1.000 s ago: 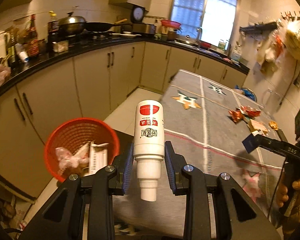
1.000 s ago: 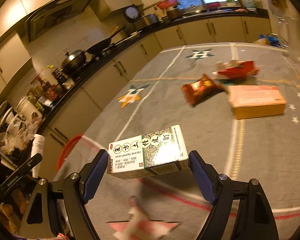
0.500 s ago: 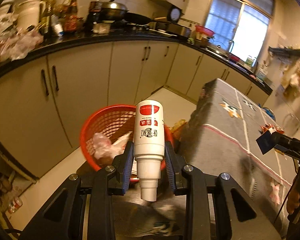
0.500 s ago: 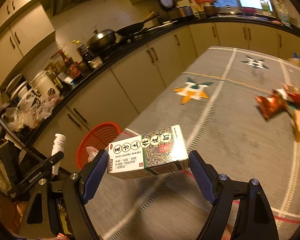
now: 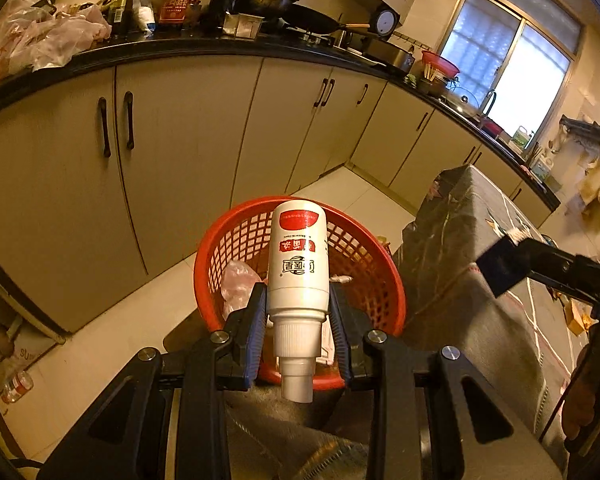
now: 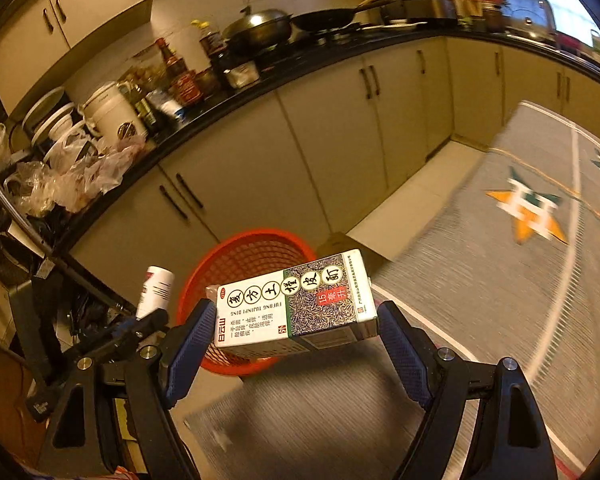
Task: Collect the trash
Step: 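Carry the bottle and printed box to the red wastebasket and open both tools, then move both open tools back to the remaining trash on the table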
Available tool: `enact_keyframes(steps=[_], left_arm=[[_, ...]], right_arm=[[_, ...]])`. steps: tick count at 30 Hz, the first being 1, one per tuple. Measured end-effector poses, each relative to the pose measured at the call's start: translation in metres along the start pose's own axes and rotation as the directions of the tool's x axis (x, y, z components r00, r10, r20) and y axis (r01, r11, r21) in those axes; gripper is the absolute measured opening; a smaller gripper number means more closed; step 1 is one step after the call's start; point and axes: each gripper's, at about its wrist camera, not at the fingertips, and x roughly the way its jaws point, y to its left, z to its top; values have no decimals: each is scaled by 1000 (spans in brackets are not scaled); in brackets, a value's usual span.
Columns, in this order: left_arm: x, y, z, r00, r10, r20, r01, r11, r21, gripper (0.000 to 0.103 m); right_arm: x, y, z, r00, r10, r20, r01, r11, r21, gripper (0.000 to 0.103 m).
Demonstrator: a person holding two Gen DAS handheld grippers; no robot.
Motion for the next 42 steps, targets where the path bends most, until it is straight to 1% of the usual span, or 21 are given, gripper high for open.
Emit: enact_keyframes(steps=[7, 8, 9, 10, 11, 12, 15, 17, 22, 27, 30, 34, 37, 42], left_arm=[[15, 8, 14, 1000, 7, 6, -7, 1000, -14, 29], [15, 9, 15, 1000, 2, 7, -2, 1000, -18, 32], [15, 10, 16, 1000, -7, 8, 7, 1000, -23, 40], [14, 10, 16, 1000, -12, 11, 13, 1000, -28, 45], [12, 9, 16, 1000, -15, 18, 15, 999, -33, 53], [11, 9, 15, 999, -17, 27, 18, 999, -34, 58], [8, 8, 15, 999, -19, 31, 20, 999, -30, 62], [7, 7, 14, 1000, -8, 24, 9, 999, -33, 63], [-1, 4, 9, 999, 39, 22, -38, 999, -29, 65], [-13, -10, 3, 988, 141, 57, -143, 989, 34, 70], [-18, -21, -1, 984, 167, 66, -172, 983, 72, 70], [-24, -38, -7, 983, 173, 68, -180, 977, 116, 70], [-32, -53, -12, 984, 162, 74, -172, 974, 146, 70], [-47, -75, -18, 985, 143, 92, -158, 970, 185, 75]], right_arm=[[44, 31, 25, 998, 51, -25, -52, 998, -23, 87], [48, 34, 28, 998, 58, -28, -59, 998, -25, 87], [52, 37, 29, 998, 61, -30, -61, 998, -27, 87], [57, 39, 31, 998, 60, -30, -61, 998, -26, 87], [59, 40, 31, 998, 63, -30, -64, 998, -24, 87], [60, 40, 30, 997, 68, -32, -69, 997, -19, 89], [62, 35, 26, 997, 62, -41, -62, 998, -2, 90], [60, 29, 23, 997, 57, -45, -56, 998, 18, 90], [39, 13, 11, 999, 48, -24, -46, 996, 72, 90], [10, -3, -4, 1000, 30, 8, -30, 993, 112, 90], [-4, -11, -12, 999, 26, 20, -29, 991, 134, 90], [-23, -21, -23, 999, 3, 32, -8, 989, 148, 90], [-37, -28, -33, 999, -5, 44, -3, 987, 159, 90], [-66, -41, -48, 997, -25, 75, 11, 983, 182, 90]])
